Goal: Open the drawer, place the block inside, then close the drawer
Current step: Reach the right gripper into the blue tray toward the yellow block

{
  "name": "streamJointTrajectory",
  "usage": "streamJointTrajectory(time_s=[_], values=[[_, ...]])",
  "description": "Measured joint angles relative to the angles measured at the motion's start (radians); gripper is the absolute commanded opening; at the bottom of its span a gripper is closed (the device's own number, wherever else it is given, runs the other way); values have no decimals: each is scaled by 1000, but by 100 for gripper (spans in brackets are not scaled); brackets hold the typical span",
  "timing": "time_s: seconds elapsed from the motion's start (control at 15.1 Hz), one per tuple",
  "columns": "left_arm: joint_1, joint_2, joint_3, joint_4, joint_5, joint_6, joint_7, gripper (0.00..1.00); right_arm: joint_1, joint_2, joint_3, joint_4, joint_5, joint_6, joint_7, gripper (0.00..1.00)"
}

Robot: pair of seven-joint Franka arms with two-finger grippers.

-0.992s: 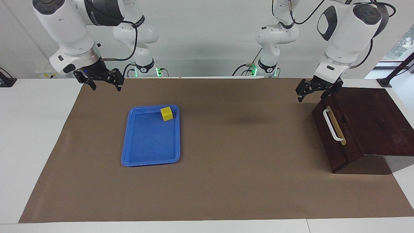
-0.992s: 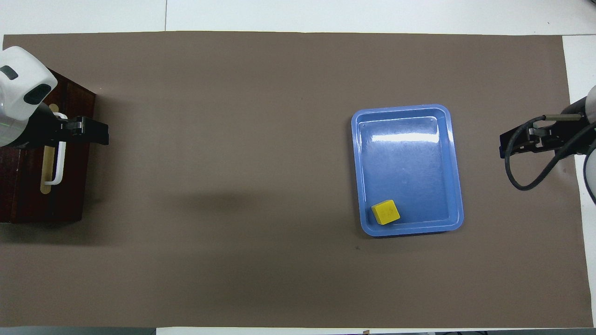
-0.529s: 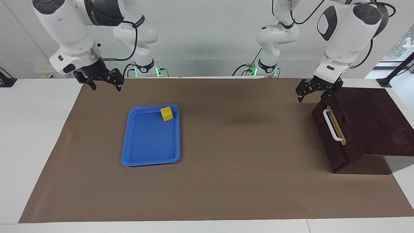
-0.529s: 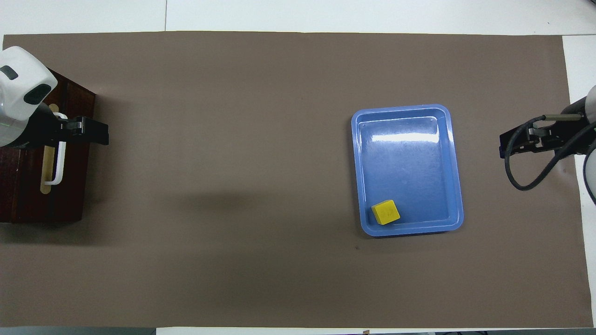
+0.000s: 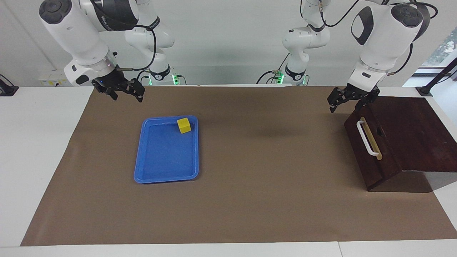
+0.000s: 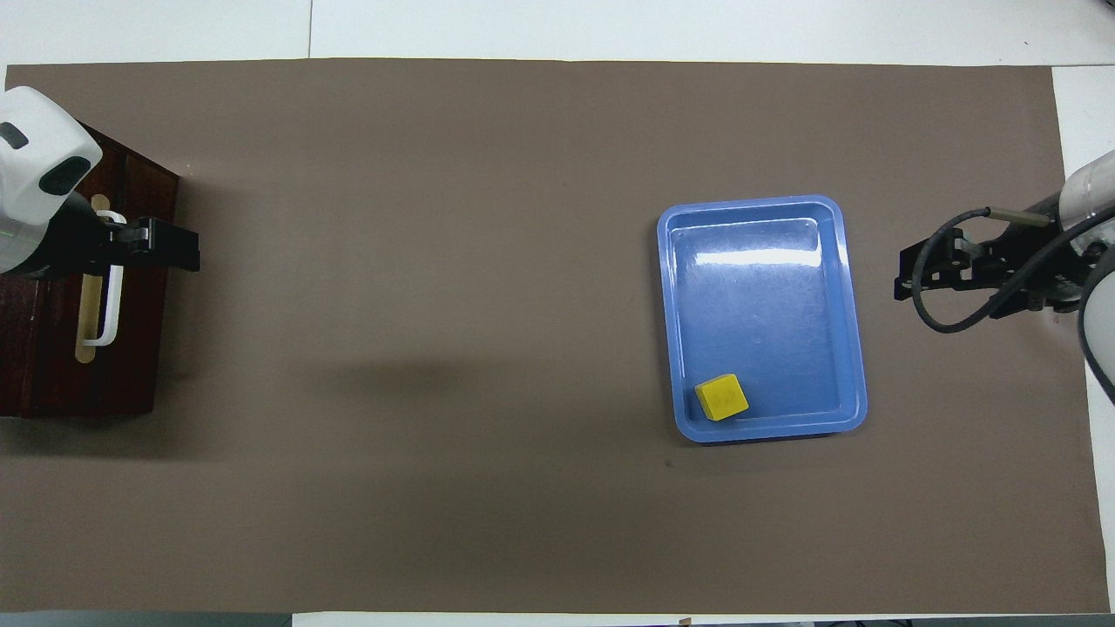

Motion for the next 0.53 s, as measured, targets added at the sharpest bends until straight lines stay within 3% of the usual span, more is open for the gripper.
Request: streamJointTrajectory(time_s=[0.26,0.53], values=[[0,-1,-3,-4,0,-11,0,100,0,-9,1,-106,135,59,320,100],[0,-2,-2,-18,0,-10,0,100,0,-9,1,-247,253,166,525,100]])
